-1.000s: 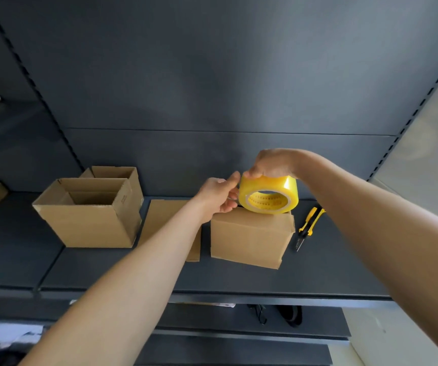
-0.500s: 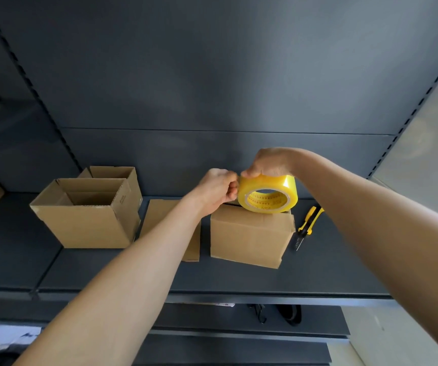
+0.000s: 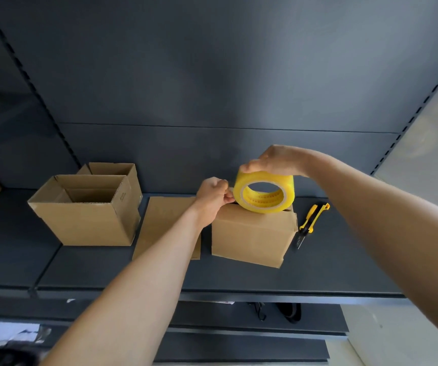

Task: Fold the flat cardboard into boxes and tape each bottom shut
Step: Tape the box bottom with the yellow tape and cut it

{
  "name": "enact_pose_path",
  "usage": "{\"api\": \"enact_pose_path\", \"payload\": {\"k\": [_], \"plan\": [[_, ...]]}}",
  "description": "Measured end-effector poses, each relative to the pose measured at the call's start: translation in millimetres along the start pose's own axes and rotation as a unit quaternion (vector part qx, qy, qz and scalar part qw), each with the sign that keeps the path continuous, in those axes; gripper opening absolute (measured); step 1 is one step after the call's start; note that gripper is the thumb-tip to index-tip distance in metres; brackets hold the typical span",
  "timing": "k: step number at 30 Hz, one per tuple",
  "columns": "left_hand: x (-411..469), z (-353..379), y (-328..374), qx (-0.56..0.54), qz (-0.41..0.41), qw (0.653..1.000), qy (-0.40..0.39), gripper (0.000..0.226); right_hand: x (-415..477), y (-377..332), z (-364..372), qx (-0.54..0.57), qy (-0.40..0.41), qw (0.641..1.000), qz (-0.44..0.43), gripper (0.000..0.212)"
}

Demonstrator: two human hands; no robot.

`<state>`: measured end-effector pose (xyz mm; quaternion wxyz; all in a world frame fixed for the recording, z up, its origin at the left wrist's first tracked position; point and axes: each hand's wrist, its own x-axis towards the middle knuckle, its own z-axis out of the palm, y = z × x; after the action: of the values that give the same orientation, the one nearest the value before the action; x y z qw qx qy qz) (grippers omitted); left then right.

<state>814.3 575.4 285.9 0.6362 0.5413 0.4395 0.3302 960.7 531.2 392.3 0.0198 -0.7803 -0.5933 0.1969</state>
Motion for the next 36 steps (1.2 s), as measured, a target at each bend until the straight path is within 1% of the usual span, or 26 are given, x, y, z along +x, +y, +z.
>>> {"api": "enact_pose_path", "payload": {"k": [2,4,7,10,12,14,16,20,22,25,27,31,36], "plan": [[2,2,-2,0.044,0.008,0.999,-0.004,0.03,-3,9,-3,0.022,-0.008,1.0,0.019,0.054],[4,1,-3,0.066,0.005,0.998,-0.005,0.027,-5,13,-3,0.019,-0.016,0.999,0.028,0.056],[3,-4,-3,0.023,0.004,1.0,-0.019,0.025,-4,8,4,-0.032,-0.011,0.999,0.034,0.05],[1,-9,-3,-0.008,-0.001,0.999,-0.043,0.026,-5,-3,7,-0.08,0.002,0.996,0.043,0.049],[2,-18,-2,-0.04,-0.015,0.999,-0.031,0.029,-7,-14,8,-0.103,-0.002,0.994,0.044,0.046],[3,-37,0,-0.052,-0.016,0.998,-0.011,0.028,-6,-30,11,-0.14,-0.011,0.989,0.038,0.039],[3,-58,-2,-0.019,-0.009,1.0,0.006,0.026,-3,-48,16,-0.179,-0.013,0.984,0.025,0.032],[2,-65,-16,0.047,-0.026,0.999,0.007,0.024,5,-68,19,-0.24,-0.04,0.97,0.022,0.041],[4,-61,-22,0.063,-0.031,0.998,0.001,0.023,8,-70,20,-0.255,-0.049,0.965,0.024,0.041],[11,-58,-24,0.101,-0.031,0.994,0.0,0.025,14,-71,21,-0.265,-0.053,0.963,0.026,0.038],[16,-55,-29,0.121,-0.044,0.992,0.002,0.025,18,-71,23,-0.269,-0.056,0.961,0.028,0.033],[19,-48,-45,0.151,-0.071,0.986,-0.01,0.032,23,-70,28,-0.27,-0.04,0.961,0.034,0.023],[22,-40,-50,0.185,-0.063,0.981,-0.007,0.024,25,-70,32,-0.272,-0.017,0.962,0.03,0.021]]}}
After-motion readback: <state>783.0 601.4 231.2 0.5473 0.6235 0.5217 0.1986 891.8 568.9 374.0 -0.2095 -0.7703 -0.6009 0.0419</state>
